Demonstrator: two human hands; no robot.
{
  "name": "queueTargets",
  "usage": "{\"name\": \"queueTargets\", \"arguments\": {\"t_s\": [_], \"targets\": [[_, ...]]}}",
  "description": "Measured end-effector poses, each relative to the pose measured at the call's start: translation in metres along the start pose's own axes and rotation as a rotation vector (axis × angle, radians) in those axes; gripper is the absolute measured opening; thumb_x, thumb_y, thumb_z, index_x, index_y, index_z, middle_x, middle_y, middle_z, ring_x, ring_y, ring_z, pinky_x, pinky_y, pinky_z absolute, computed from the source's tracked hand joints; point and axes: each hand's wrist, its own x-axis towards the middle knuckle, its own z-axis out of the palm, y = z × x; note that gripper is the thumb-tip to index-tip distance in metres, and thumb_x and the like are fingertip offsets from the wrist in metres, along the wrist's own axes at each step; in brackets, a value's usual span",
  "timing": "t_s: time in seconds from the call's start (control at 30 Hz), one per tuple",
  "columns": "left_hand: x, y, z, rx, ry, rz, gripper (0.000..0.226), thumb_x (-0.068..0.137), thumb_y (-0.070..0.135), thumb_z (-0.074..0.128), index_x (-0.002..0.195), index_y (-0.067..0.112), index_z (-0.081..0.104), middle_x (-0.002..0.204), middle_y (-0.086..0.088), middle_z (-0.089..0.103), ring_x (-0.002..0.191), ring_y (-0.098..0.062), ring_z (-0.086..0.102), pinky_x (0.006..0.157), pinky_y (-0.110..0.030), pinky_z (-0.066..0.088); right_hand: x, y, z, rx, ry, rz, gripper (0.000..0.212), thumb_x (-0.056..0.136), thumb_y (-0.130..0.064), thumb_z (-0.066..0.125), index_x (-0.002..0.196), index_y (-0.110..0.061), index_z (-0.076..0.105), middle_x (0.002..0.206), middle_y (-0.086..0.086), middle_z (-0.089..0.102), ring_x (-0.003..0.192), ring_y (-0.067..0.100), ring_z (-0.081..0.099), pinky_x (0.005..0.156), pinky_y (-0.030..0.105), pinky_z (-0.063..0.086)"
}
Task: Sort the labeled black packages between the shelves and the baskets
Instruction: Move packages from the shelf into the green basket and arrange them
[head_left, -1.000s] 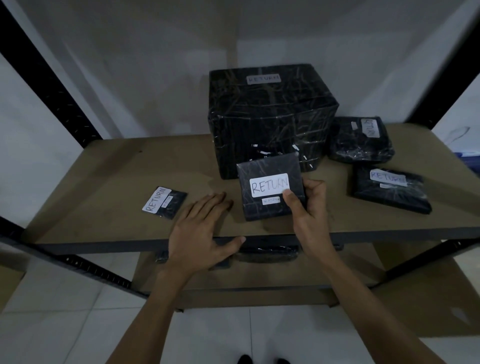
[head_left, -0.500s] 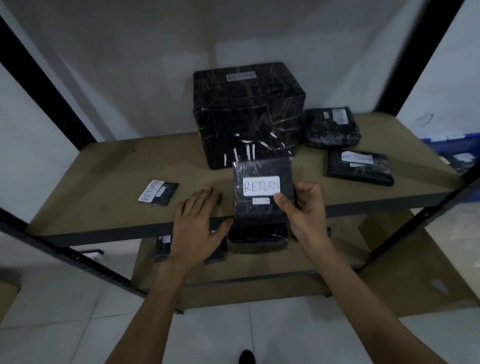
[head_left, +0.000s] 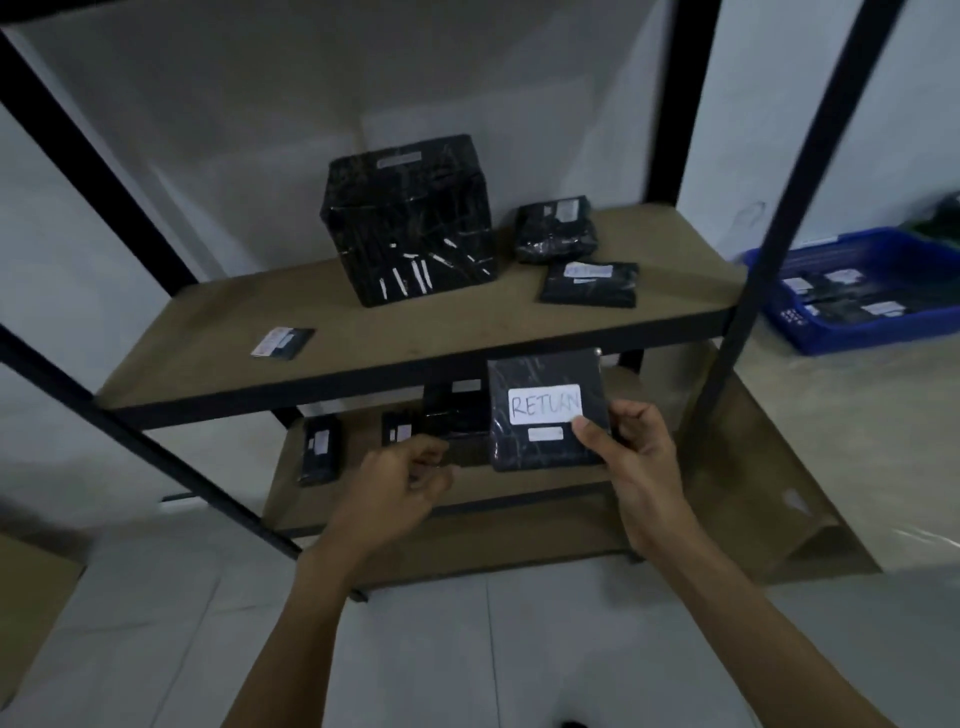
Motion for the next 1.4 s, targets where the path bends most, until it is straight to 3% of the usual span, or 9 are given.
{"name": "queueTargets", "arguments": {"t_s": [0.13,0.27,0.43,0.6,0.7,0.9,1.17,1.33,1.4], "targets": [[-0.032,0.034,0.021,-0.022,0.002,0.075,0.032,0.087,0.025,0.068,0.118,0.019,0.064,0.107,0.007,0.067,0.097,-0.005,0.063,0.090,-0.029,0.053,-0.047,-0.011,-0.044,-0.037,0.075,-0.031,0.029,0.080,0.000,0.068,0.102,-0.004,0.050,0.095,0.001,0.065,0.074,-0.007,0.065,0.061,0.009,0.050],[-0.071,0.065,0.052,-0.092,-0.033,0.120,0.027,0.085,0.031,0.069,0.109,0.018,0.067,0.099,0.009,0.068,0.090,0.004,0.062,0.080,-0.012,0.050,-0.096,-0.016,-0.087,-0.013,0.184,-0.061,0.031,0.079,0.003,0.069,0.104,-0.001,0.052,0.093,0.004,0.066,0.075,-0.004,0.064,0.064,0.012,0.052],[-0.127,0.103,0.098,-0.193,-0.118,0.076,0.029,0.084,0.034,0.071,0.111,0.024,0.067,0.103,0.012,0.068,0.098,-0.001,0.063,0.090,-0.026,0.051,-0.155,-0.025,-0.151,0.006,0.251,-0.001,0.028,0.078,0.002,0.069,0.096,-0.013,0.053,0.098,0.007,0.067,0.087,0.016,0.066,0.065,0.018,0.055],[-0.159,0.158,0.147,-0.215,-0.173,0.109,0.022,0.086,0.030,0.070,0.107,0.024,0.067,0.094,0.024,0.063,0.091,0.014,0.057,0.073,-0.001,0.042,-0.189,-0.043,-0.223,0.026,0.354,0.020,0.030,0.079,0.000,0.068,0.102,-0.010,0.052,0.100,0.009,0.067,0.089,0.020,0.065,0.062,0.017,0.054],[-0.164,0.198,0.183,-0.225,-0.215,0.135,0.021,0.087,0.027,0.069,0.108,0.024,0.067,0.093,0.026,0.061,0.090,0.019,0.055,0.073,0.001,0.041,-0.196,-0.059,-0.274,0.013,0.381,0.003,0.030,0.079,-0.003,0.068,0.103,-0.011,0.052,0.103,0.010,0.067,0.091,0.021,0.067,0.063,0.018,0.054],[-0.153,0.304,0.274,-0.203,-0.246,0.179,0.028,0.087,0.030,0.068,0.114,0.021,0.066,0.099,0.014,0.066,0.092,0.006,0.060,0.074,-0.003,0.044,-0.184,-0.100,-0.399,-0.005,0.416,0.023,0.029,0.080,-0.006,0.068,0.103,-0.012,0.051,0.108,0.012,0.066,0.098,0.024,0.066,0.072,0.026,0.054],[-0.115,0.439,0.372,-0.189,-0.298,0.212,0.031,0.088,0.033,0.065,0.117,0.021,0.064,0.103,0.010,0.066,0.096,-0.002,0.061,0.085,-0.032,0.055,-0.133,-0.157,-0.546,-0.019,0.409,0.013,0.032,0.081,-0.007,0.068,0.107,-0.009,0.050,0.108,0.012,0.066,0.098,0.022,0.066,0.071,0.020,0.056],[-0.058,0.488,0.421,-0.151,-0.260,0.232,0.029,0.087,0.036,0.066,0.112,0.023,0.066,0.103,0.013,0.067,0.091,0.006,0.060,0.077,-0.011,0.049,-0.066,-0.172,-0.608,0.017,0.418,-0.006,0.029,0.080,-0.006,0.069,0.102,-0.012,0.052,0.109,0.015,0.066,0.100,0.025,0.066,0.070,0.019,0.055],[-0.027,0.500,0.442,-0.151,-0.251,0.228,0.027,0.086,0.036,0.067,0.110,0.024,0.067,0.101,0.014,0.068,0.089,0.005,0.061,0.077,-0.011,0.048,-0.031,-0.174,-0.629,0.015,0.428,0.008,0.031,0.079,-0.006,0.069,0.105,-0.011,0.052,0.109,0.014,0.066,0.102,0.026,0.065,0.071,0.019,0.056]]}}
